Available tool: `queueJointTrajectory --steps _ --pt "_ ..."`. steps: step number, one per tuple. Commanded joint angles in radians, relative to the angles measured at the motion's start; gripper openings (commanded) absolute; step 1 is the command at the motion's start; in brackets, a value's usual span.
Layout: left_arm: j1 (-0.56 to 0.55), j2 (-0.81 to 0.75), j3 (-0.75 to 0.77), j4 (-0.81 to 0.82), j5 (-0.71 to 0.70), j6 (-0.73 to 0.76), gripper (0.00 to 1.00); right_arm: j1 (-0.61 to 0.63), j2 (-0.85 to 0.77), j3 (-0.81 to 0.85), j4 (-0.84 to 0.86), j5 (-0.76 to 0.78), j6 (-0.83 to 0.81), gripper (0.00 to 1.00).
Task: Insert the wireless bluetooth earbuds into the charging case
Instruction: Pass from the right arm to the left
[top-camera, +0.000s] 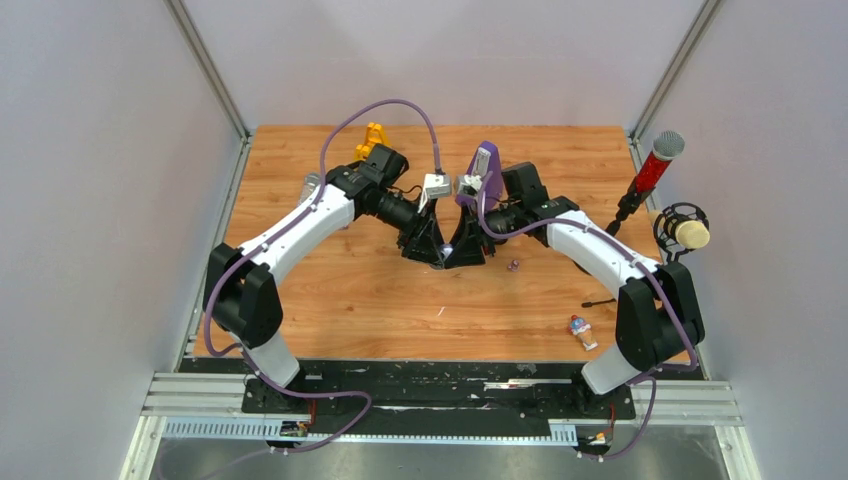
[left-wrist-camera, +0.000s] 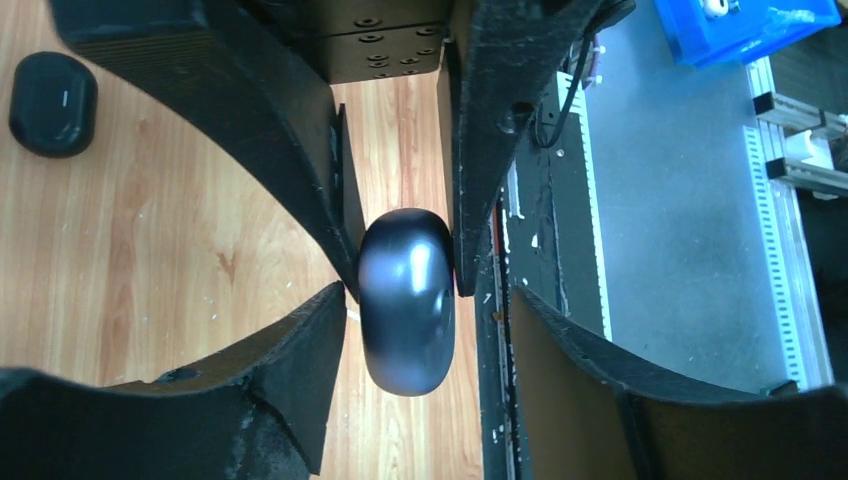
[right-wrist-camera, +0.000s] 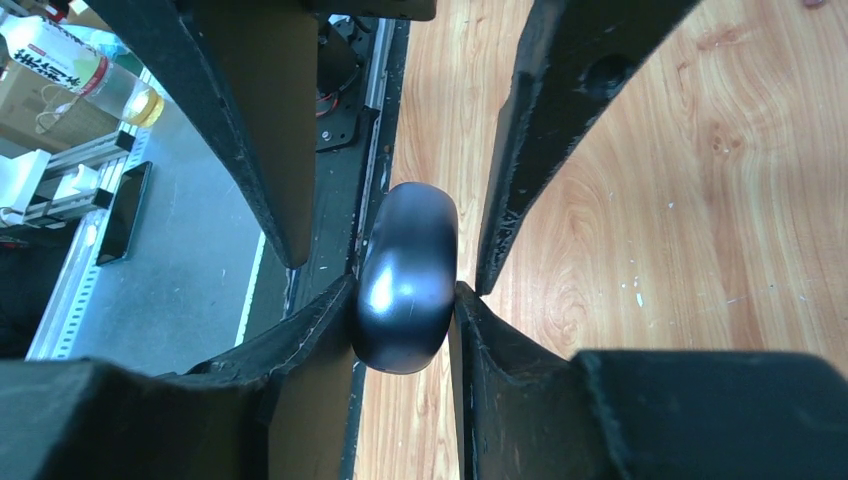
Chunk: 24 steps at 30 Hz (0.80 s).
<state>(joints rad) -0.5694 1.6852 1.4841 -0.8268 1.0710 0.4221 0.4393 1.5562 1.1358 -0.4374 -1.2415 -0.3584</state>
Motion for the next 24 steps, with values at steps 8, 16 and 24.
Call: queueJointTrajectory --steps 8,16,24 --pt "-0.011 -0.009 0.018 -0.013 0.013 0.025 0.55 -0.016 0.018 0.034 -0.002 -0.065 -0.024 0.16" --pt "-0.011 0.007 0.024 -0.008 0.029 0.014 0.39 -0.015 0.022 0.041 -0.015 -0.059 -0.034 0.16" --pt "-0.012 0.009 0.015 0.009 0.036 0.000 0.30 -0.020 0.023 0.045 -0.021 -0.037 -0.036 0.38"
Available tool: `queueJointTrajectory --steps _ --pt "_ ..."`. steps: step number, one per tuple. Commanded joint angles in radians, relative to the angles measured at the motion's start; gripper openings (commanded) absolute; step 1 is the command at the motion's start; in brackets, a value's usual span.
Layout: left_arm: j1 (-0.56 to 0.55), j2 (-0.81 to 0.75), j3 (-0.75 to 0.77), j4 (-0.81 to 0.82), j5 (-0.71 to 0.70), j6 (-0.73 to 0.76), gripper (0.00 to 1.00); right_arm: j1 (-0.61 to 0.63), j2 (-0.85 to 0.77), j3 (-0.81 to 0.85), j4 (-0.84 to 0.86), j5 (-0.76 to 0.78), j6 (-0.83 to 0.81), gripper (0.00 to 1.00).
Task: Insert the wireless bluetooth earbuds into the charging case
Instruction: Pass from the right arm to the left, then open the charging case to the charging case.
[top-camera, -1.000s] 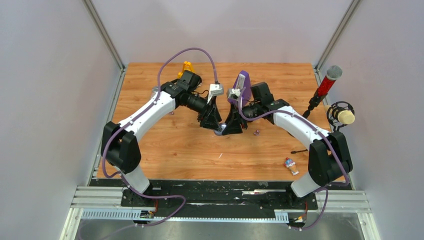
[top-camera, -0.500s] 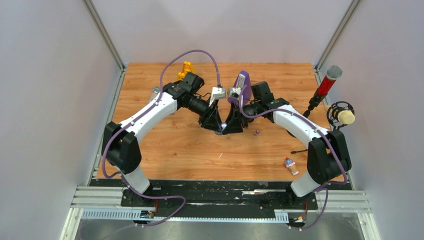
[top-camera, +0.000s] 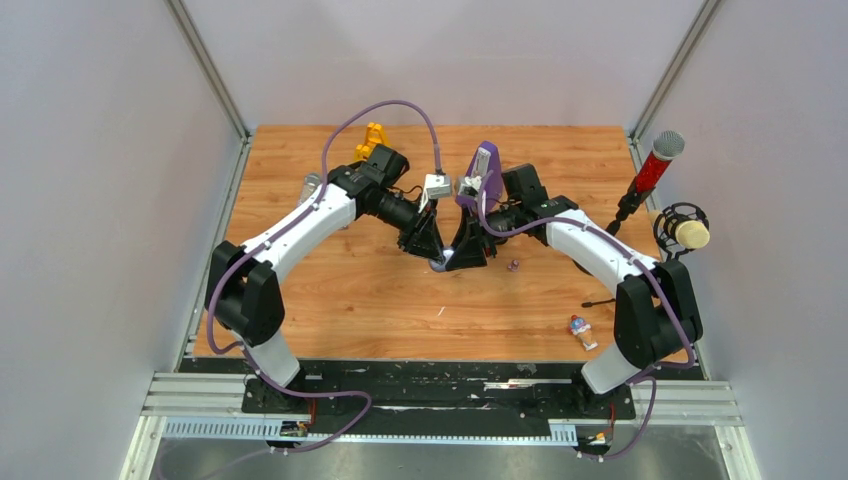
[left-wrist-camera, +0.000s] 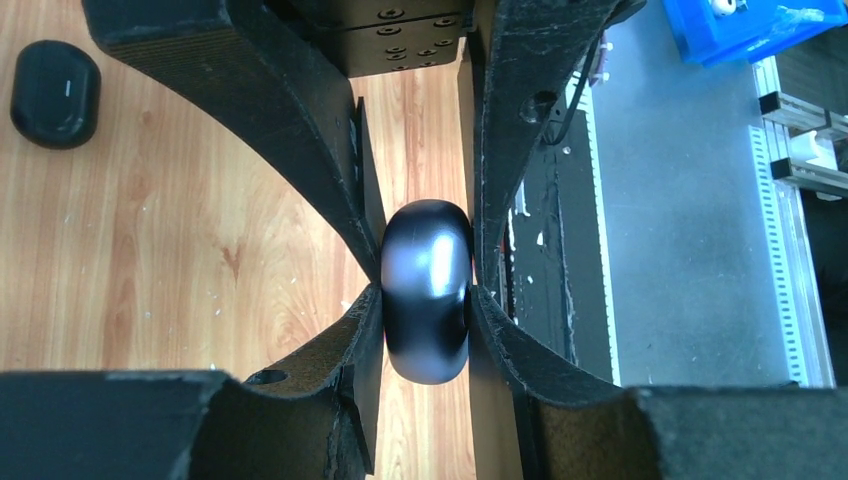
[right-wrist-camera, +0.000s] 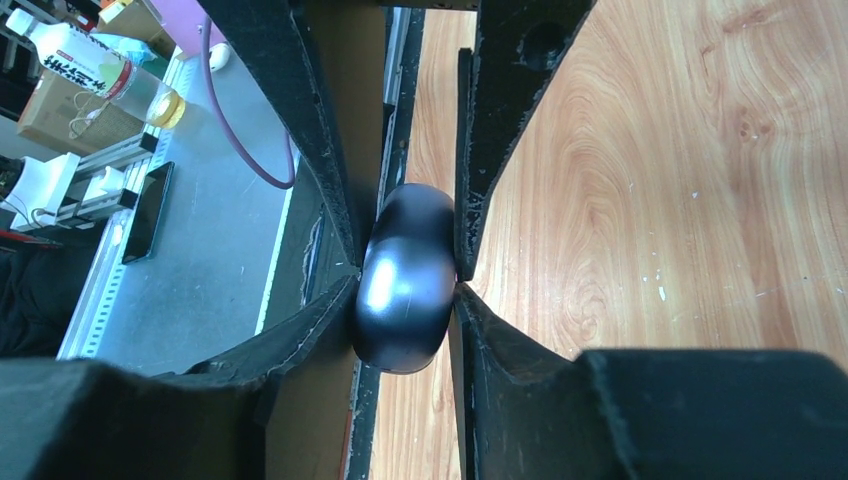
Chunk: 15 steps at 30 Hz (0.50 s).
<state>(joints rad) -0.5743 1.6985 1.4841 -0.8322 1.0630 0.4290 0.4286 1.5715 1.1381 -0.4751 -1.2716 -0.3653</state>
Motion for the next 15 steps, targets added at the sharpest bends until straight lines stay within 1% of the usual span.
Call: queueJointTrajectory --steps 1,3,6,10,15 --pt "-0.006 -0.011 0.010 0.018 0.040 -0.014 0.29 -0.012 0.006 0.043 0.017 -0.003 -0.027 0.44" --pt "-0.005 -0.025 -0.004 0.041 0.035 -0.028 0.27 -0.019 0.003 0.045 0.017 0.005 -0.016 0.56" --pt "0.000 -0.050 -0.022 0.080 0.035 -0.060 0.25 -0.040 0.002 0.054 0.019 0.005 0.009 0.66" --pt "0.014 -0.069 -0.043 0.119 0.049 -0.095 0.23 -0.063 0.008 0.068 0.018 0.022 0.042 0.75" --pt "0.036 -0.090 -0.066 0.176 0.053 -0.135 0.23 -0.073 0.011 0.068 0.029 0.066 0.065 0.82"
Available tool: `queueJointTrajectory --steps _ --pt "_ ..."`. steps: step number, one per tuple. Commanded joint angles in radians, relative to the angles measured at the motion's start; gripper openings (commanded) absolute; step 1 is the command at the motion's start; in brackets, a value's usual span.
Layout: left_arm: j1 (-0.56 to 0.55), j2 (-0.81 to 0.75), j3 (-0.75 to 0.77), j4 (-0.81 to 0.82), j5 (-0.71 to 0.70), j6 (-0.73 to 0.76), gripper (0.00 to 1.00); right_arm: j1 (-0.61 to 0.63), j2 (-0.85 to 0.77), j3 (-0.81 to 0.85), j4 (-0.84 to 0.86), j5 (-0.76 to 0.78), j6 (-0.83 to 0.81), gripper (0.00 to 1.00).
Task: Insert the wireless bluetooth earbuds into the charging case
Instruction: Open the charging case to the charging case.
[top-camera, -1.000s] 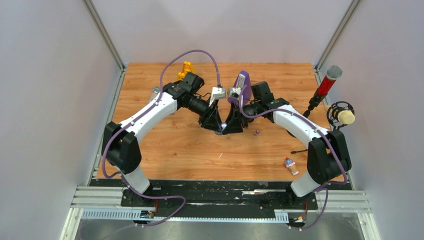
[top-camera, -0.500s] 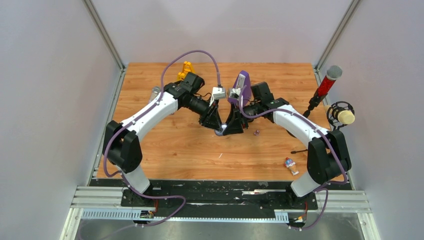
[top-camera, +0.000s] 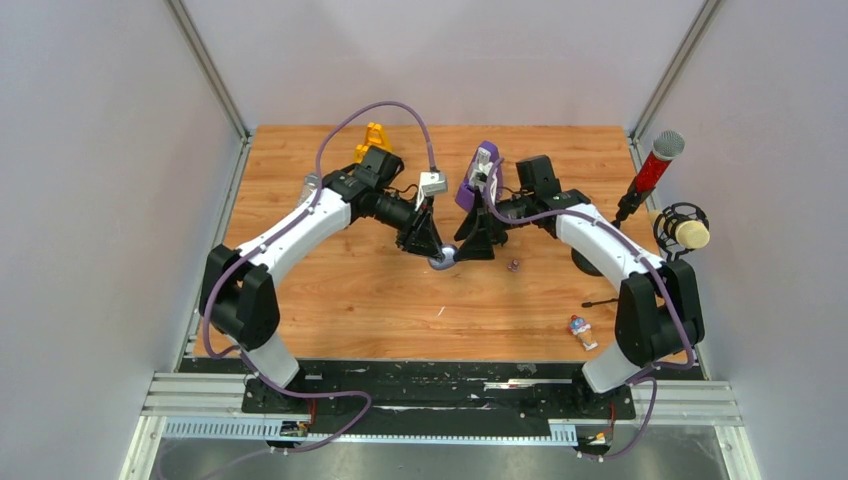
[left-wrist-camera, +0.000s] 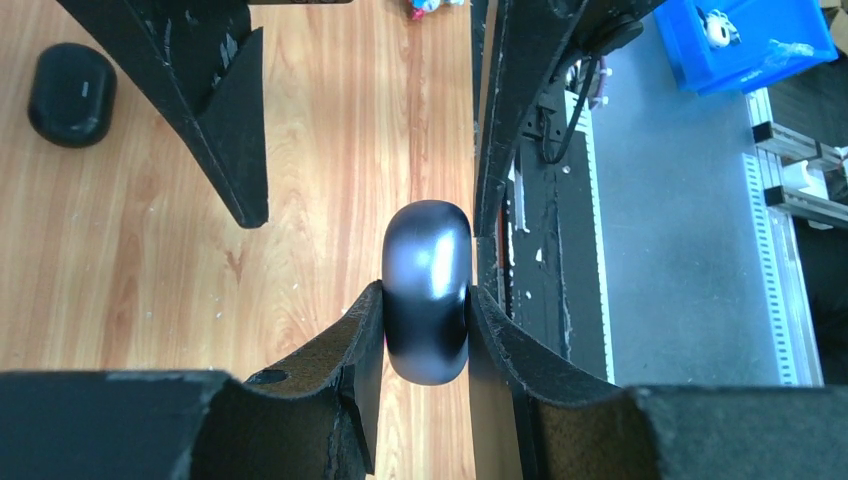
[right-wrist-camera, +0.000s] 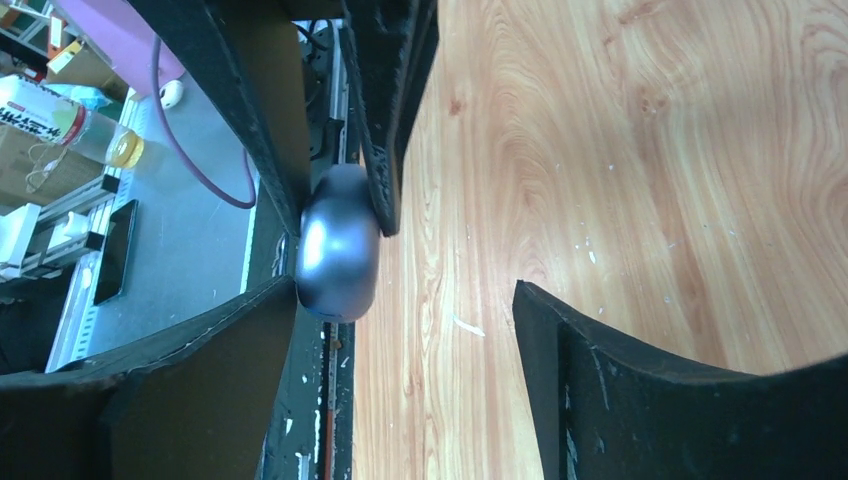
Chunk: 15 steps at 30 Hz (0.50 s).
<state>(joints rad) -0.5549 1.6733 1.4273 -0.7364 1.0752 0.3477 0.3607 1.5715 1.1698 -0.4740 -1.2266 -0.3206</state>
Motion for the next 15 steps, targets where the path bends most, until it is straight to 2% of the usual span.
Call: queueJointTrajectory --steps 1,6,15 --pt "0.023 -0.074 -0.020 0.093 0.041 -0.075 0.23 -0.004 0.014 0.036 0.035 0.025 0.031 0.82" --pt "0.035 -0.105 -0.060 0.190 0.031 -0.147 0.23 0.000 0.032 0.025 0.083 0.017 0.087 0.83" --pt "0.035 -0.109 -0.074 0.202 0.039 -0.153 0.23 0.011 0.075 0.039 0.124 -0.023 0.152 0.83"
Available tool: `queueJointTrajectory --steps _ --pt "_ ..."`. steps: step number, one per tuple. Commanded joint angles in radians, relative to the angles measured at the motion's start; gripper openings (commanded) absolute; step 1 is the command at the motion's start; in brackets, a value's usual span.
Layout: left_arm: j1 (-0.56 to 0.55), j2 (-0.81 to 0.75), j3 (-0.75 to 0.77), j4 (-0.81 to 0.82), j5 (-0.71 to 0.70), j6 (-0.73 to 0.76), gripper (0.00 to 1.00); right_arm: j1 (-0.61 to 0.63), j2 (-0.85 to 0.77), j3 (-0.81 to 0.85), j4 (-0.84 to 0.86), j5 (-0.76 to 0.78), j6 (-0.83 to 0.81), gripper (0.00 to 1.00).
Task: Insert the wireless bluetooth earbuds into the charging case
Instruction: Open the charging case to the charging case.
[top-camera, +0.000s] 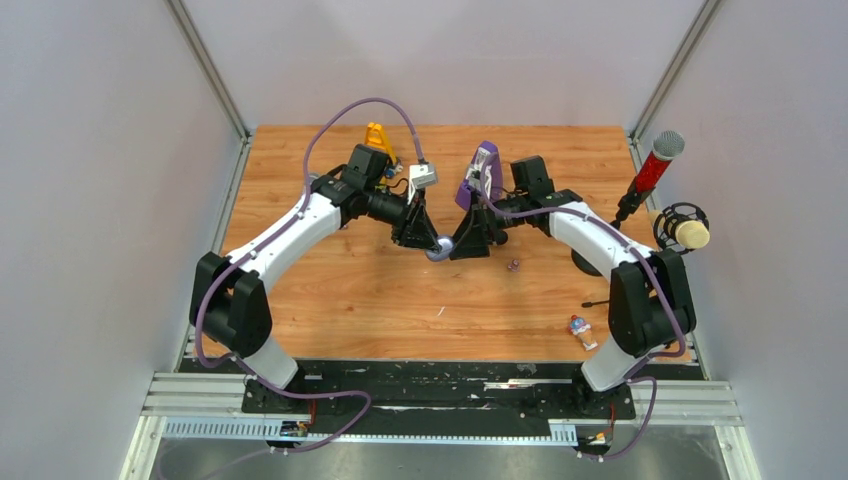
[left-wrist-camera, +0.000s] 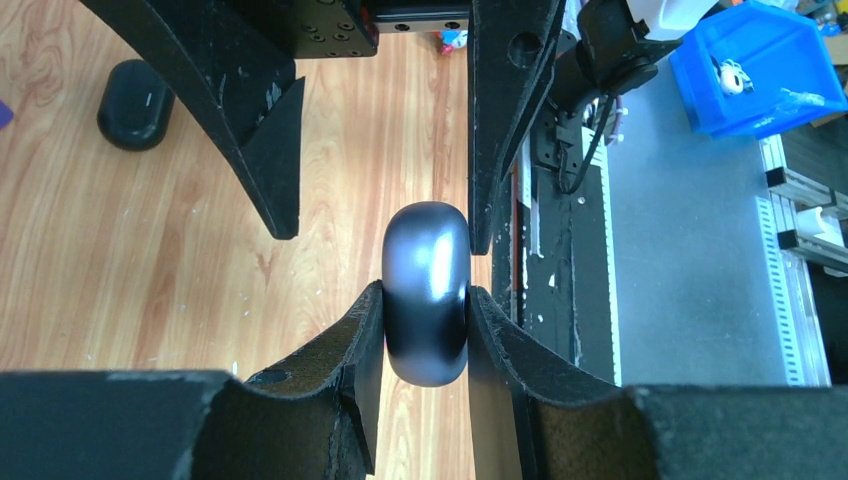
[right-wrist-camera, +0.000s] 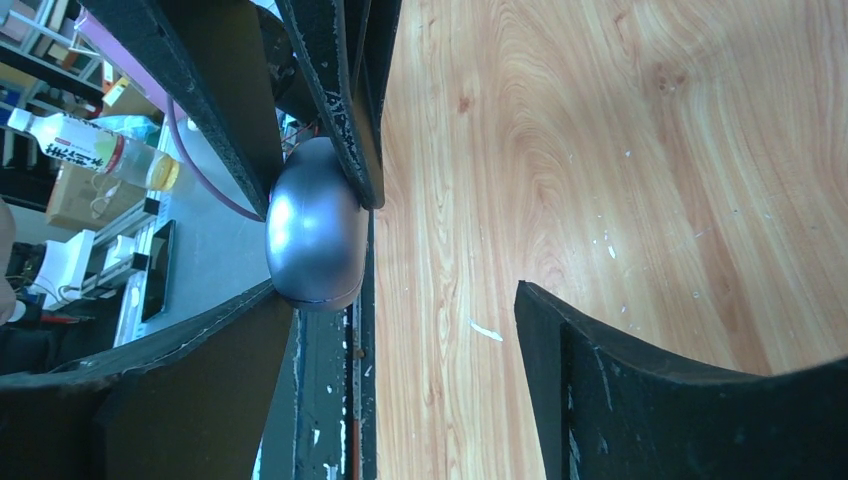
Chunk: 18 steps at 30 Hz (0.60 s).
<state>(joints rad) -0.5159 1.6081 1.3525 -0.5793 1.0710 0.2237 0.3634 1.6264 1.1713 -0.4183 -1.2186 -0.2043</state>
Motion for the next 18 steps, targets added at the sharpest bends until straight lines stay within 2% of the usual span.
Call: queueJointTrajectory --steps 1,10,18 --pt "-0.004 -0.043 -0.002 0.045 0.043 -0.028 0.23 0.009 0.021 0.039 0.075 -0.027 0.044 0.83" --pt "0.002 -0.049 -0.010 0.067 0.083 -0.054 0.20 0.009 0.040 0.024 0.084 0.030 0.021 0.80" --pt "0.031 -0.075 -0.048 0.141 0.116 -0.119 0.20 -0.041 0.059 0.009 0.084 0.067 0.010 0.77"
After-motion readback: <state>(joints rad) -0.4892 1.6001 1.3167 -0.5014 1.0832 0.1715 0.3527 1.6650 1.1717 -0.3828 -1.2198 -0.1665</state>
